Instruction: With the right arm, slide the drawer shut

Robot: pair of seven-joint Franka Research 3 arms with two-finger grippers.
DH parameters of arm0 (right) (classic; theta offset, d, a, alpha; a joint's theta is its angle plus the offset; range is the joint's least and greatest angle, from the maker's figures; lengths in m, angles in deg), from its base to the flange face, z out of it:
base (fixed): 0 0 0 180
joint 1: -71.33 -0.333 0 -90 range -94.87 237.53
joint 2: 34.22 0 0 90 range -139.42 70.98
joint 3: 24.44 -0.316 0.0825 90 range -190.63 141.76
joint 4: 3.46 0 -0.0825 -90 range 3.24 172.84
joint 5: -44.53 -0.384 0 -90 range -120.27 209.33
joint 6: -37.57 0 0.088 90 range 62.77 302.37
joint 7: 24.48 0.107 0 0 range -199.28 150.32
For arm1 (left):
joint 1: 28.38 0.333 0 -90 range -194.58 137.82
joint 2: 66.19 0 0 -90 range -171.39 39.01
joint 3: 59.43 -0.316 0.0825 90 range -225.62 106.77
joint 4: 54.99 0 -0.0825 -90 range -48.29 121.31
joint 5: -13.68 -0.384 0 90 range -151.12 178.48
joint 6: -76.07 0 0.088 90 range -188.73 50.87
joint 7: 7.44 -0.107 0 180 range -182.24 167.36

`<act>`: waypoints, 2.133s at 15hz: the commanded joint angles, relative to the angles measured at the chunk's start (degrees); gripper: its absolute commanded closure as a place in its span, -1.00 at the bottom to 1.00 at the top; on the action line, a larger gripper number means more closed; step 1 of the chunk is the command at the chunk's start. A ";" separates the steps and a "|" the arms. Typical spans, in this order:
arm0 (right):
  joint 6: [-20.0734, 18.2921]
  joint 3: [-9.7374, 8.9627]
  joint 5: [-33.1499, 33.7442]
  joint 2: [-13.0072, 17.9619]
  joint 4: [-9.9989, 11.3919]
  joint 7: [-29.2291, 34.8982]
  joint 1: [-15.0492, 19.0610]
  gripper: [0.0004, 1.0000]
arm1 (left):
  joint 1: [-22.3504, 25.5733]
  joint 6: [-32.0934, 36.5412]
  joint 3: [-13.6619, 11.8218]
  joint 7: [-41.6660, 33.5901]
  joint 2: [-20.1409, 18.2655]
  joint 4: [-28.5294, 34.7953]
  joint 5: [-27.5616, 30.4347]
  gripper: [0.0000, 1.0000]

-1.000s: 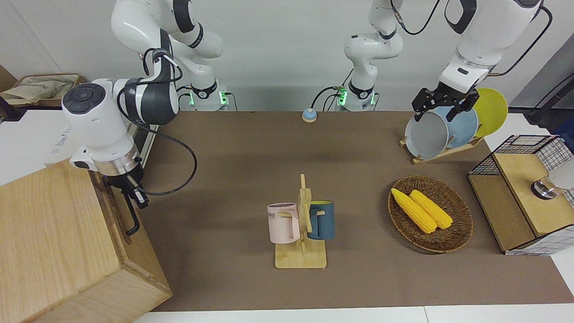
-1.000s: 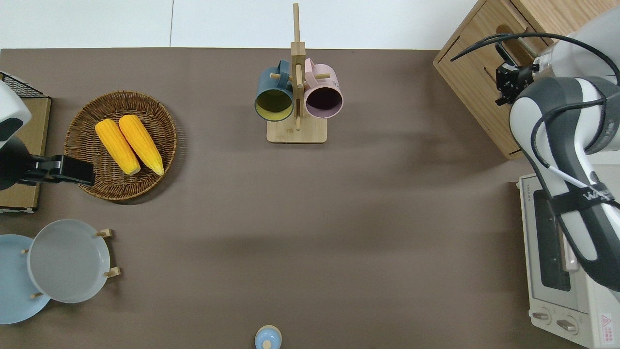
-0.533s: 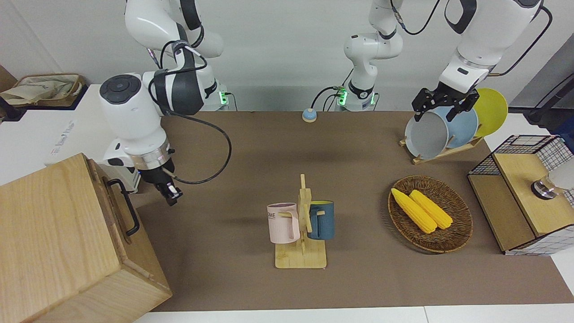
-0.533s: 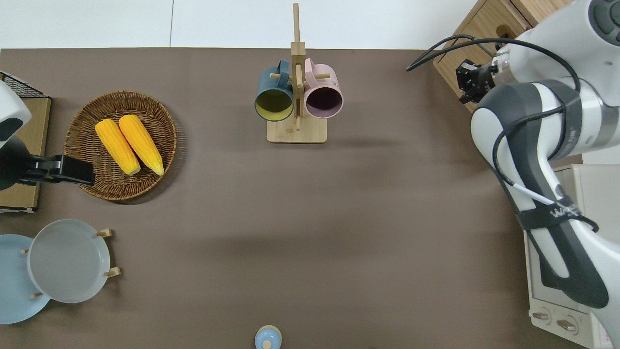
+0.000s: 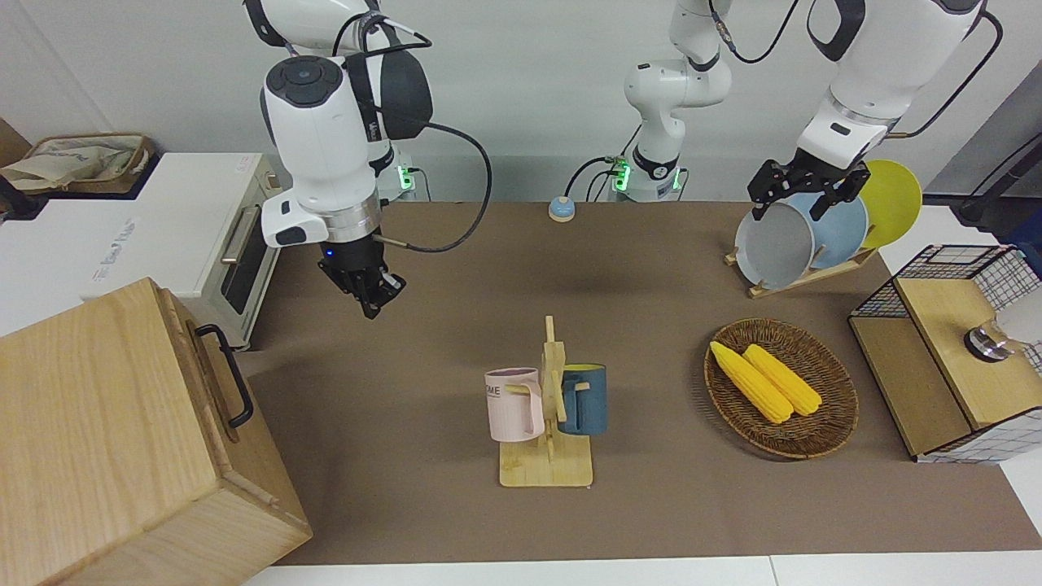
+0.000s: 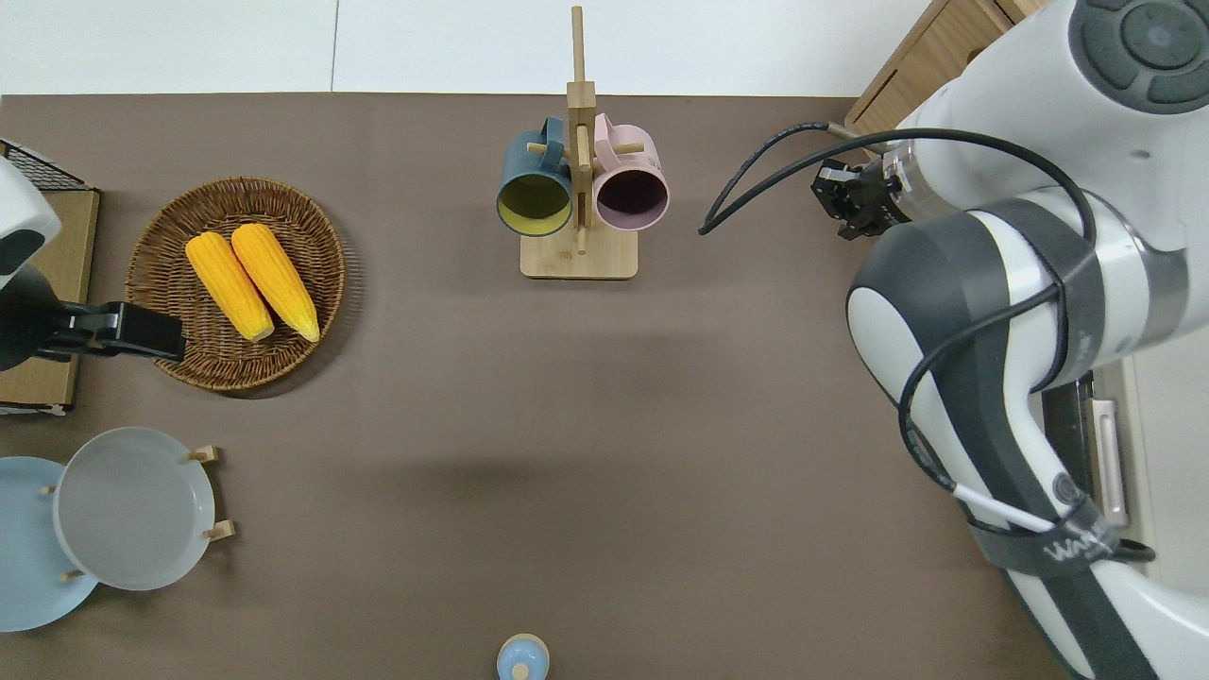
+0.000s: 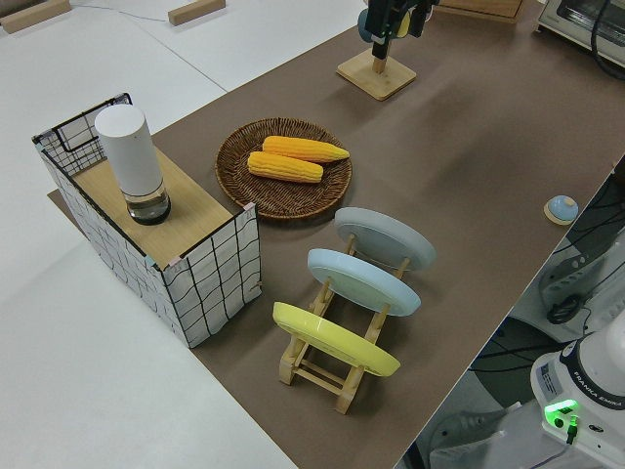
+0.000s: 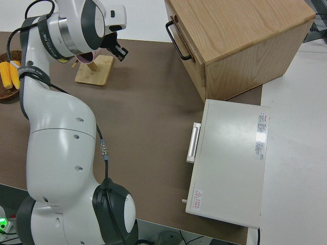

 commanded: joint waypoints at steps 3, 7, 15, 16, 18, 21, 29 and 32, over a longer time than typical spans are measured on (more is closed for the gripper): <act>-2.90 0.22 -3.54 9.51 8.02 -12.87 1.21 1.00 | 0.31 1.13 0.40 -0.56 0.65 -1.40 -0.98 -0.99; -5.97 0.75 -5.83 13.12 9.87 -21.13 3.06 1.00 | 0.31 1.13 0.40 -0.56 0.65 -1.49 -0.98 -0.99; -7.47 2.59 -7.16 16.37 12.69 -30.11 5.53 0.87 | 0.31 1.13 0.40 -0.56 0.65 -1.49 -0.98 -0.99; -7.47 2.68 -6.81 16.29 12.69 -30.11 5.53 0.63 | 0.31 1.13 0.40 -0.56 0.65 -1.40 -0.98 -0.99; -7.47 2.94 -6.63 16.03 12.51 -30.03 5.70 -0.22 | 0.31 1.13 0.40 -0.56 0.65 -1.49 -0.98 -0.99; -7.47 3.74 -6.71 15.76 12.25 -29.50 5.61 -0.97 | 0.31 1.13 0.40 -0.56 0.65 -1.40 -0.98 -0.99; -7.39 3.65 -5.66 15.58 11.46 -31.07 4.82 -0.97 | 0.31 1.13 0.40 -0.56 0.65 -1.40 -0.98 -0.99; -7.47 3.47 -5.57 15.58 11.45 -32.83 4.73 -0.97 | 0.31 1.13 0.40 -0.56 0.65 -1.40 -0.98 -0.99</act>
